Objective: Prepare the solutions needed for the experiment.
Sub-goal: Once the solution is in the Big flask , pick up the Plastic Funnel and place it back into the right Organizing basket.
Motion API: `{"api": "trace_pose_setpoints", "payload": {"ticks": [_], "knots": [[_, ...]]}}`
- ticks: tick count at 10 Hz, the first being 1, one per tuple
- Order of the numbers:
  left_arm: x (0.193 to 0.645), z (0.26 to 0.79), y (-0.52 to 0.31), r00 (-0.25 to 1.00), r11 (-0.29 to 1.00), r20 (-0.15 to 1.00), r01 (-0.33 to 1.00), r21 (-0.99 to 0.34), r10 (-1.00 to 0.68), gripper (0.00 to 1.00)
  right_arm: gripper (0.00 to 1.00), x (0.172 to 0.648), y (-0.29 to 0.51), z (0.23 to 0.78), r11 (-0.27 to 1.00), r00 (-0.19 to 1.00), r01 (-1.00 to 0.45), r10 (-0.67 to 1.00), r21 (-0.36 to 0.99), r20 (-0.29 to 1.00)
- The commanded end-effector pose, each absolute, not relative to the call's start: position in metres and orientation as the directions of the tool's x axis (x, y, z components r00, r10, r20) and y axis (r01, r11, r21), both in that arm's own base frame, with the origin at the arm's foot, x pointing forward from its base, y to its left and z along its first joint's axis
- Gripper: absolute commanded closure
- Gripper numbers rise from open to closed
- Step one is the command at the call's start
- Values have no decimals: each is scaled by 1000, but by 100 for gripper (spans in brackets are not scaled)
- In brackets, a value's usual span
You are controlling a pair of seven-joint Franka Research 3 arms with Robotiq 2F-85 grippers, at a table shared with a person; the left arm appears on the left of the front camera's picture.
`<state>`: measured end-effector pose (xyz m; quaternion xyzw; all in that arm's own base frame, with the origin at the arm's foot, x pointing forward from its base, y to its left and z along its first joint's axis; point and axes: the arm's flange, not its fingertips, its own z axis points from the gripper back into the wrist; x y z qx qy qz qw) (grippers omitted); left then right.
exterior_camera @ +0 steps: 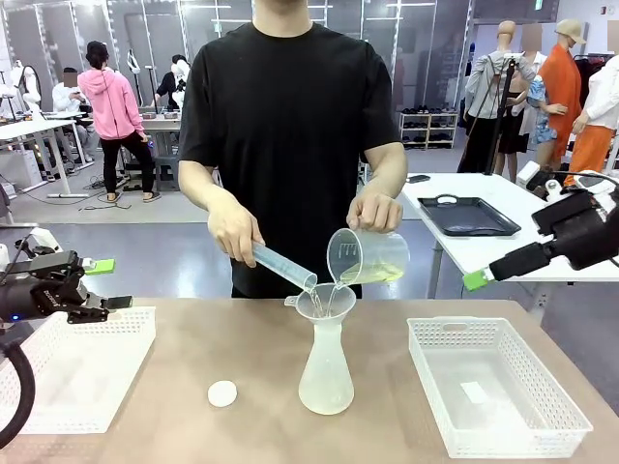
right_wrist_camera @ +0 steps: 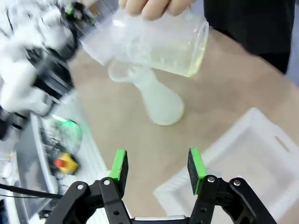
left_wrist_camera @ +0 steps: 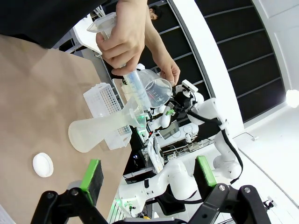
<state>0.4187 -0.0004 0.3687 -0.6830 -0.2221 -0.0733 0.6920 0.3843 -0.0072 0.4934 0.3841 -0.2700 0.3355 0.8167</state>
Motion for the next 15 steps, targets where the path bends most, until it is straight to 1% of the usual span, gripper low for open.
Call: {"api": "trace_pose_setpoints", "payload": {"ticks": [1,2,4,5,7,9,11,13,15], "knots": [[419,369,-1,890,66,411,406,-911,196,0,34,406,-20,491,425,767,-631,215,649,604],[419,369,-1,890,66,411,406,-911,196,0,34,409,-27,486,448,823,-563,224,695,522],[419,369,-1,890,66,411,406,-911,196,0,34,412,-32,480,404,884,-467,221,786,411],[419,369,-1,890,66,411,406,-911,196,0,34,416,-33,474,405,908,-417,226,814,352],[419,369,-1,890,66,411,406,-911,196,0,34,422,-35,471,367,933,-351,214,861,289],[419,369,-1,890,66,411,406,-911,196,0,34,426,-35,462,348,959,-282,129,894,252],[419,369,-1,890,66,411,406,-911,196,0,34,426,-39,450,332,962,-272,58,903,268],[419,369,-1,890,66,411,406,-911,196,0,34,426,-41,446,344,956,-268,-22,900,293],[419,369,-1,890,66,411,406,-911,196,0,34,426,-44,444,352,955,-258,-45,900,292]]}}
